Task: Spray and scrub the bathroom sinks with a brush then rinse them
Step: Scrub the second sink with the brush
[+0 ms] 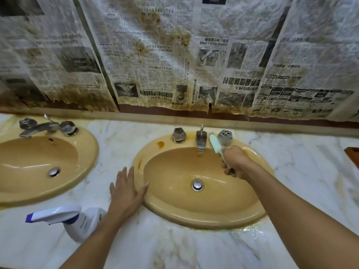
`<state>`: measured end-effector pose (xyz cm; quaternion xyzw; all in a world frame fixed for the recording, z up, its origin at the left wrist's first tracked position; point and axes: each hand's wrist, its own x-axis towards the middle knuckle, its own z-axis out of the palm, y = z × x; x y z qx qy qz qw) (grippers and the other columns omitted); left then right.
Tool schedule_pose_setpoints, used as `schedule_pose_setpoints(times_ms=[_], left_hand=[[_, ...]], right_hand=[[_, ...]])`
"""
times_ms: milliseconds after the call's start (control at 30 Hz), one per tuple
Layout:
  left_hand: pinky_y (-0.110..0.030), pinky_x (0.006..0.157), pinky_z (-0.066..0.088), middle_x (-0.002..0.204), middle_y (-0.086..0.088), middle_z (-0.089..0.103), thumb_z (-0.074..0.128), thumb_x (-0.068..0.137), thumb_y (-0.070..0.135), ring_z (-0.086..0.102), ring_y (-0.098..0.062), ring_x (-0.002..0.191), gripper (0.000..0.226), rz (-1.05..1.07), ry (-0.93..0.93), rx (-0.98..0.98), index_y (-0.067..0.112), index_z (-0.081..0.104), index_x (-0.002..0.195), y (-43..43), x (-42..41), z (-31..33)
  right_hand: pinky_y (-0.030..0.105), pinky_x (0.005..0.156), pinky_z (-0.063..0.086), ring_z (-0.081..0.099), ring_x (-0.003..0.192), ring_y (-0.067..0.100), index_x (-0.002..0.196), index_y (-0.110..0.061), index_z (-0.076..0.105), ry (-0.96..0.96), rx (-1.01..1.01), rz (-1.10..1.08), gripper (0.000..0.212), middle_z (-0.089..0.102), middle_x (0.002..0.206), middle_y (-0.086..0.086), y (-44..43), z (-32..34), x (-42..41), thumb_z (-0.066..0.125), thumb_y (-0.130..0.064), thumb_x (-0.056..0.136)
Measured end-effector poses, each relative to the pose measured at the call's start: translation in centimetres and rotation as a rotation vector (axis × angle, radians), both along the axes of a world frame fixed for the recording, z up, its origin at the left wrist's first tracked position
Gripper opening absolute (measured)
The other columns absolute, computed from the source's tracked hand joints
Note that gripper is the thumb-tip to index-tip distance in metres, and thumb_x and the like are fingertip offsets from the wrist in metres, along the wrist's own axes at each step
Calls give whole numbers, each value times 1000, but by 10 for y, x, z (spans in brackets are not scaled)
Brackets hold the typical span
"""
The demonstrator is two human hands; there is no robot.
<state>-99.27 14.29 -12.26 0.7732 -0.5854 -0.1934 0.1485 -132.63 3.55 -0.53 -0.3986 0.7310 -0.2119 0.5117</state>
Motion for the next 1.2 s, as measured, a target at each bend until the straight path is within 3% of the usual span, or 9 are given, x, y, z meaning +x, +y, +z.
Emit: schedule_pose_setpoints(times_ms=[100,200,333,433,533,667,833,967,1200], left_hand=[[-58,125,-2,173,-3,1,8,81,90,-8,-21,159,103,18,-36,16,30,14,164,0,22,-12],[-60,124,-3,173,-6,1,-5,77,93,-9,-23,159,105,100,-95,46,37,20,162,1,33,-26],[-60,122,-13,173,-5,-1,8,94,77,-16,-20,158,78,129,-136,74,42,23,162,4,28,-33],[-64,120,-14,173,-1,-1,3,99,69,-17,-17,158,70,150,-128,70,44,22,161,2,29,-35],[-67,119,-11,173,1,0,3,100,63,-15,-17,158,65,162,-143,73,46,21,160,0,30,-38],[-69,118,-9,173,2,-4,14,105,55,-16,-18,158,56,170,-171,101,47,16,161,-2,30,-39],[-71,117,-9,173,3,-6,18,106,55,-17,-18,158,55,162,-197,126,50,14,161,-4,31,-39],[-72,117,-7,173,4,-6,19,106,54,-16,-19,158,55,163,-206,128,50,14,161,-5,29,-38],[-72,116,-7,173,6,-8,23,106,52,-16,-19,158,54,173,-218,135,52,14,160,-6,29,-40]], right_hand=[[21,40,31,45,44,17,108,-6,59,95,-58,119,26,52,75,10,-9,3,-9,56,-32,104],[29,47,46,58,57,21,100,-17,64,312,-164,348,11,61,79,11,-18,14,-13,58,-25,103],[37,73,50,61,90,29,134,-13,58,715,-274,541,36,67,113,16,-34,23,-10,57,-31,103],[41,83,52,61,103,31,136,-18,59,727,-383,590,37,66,125,14,-46,23,-6,60,-30,100],[42,82,54,62,95,28,107,-23,76,746,-378,743,24,71,109,7,-58,17,1,54,-25,99],[39,70,53,59,79,26,87,-20,71,832,-369,746,26,69,90,7,-79,6,7,48,-22,97],[45,85,55,63,97,29,109,-14,74,773,-381,812,25,73,110,9,-76,18,4,53,-23,100],[30,86,41,52,123,20,133,-26,68,785,-398,953,33,67,132,-6,-51,34,-5,54,-27,103],[46,93,52,58,113,33,116,-16,72,814,-350,845,27,69,121,13,-95,15,5,49,-22,103]])
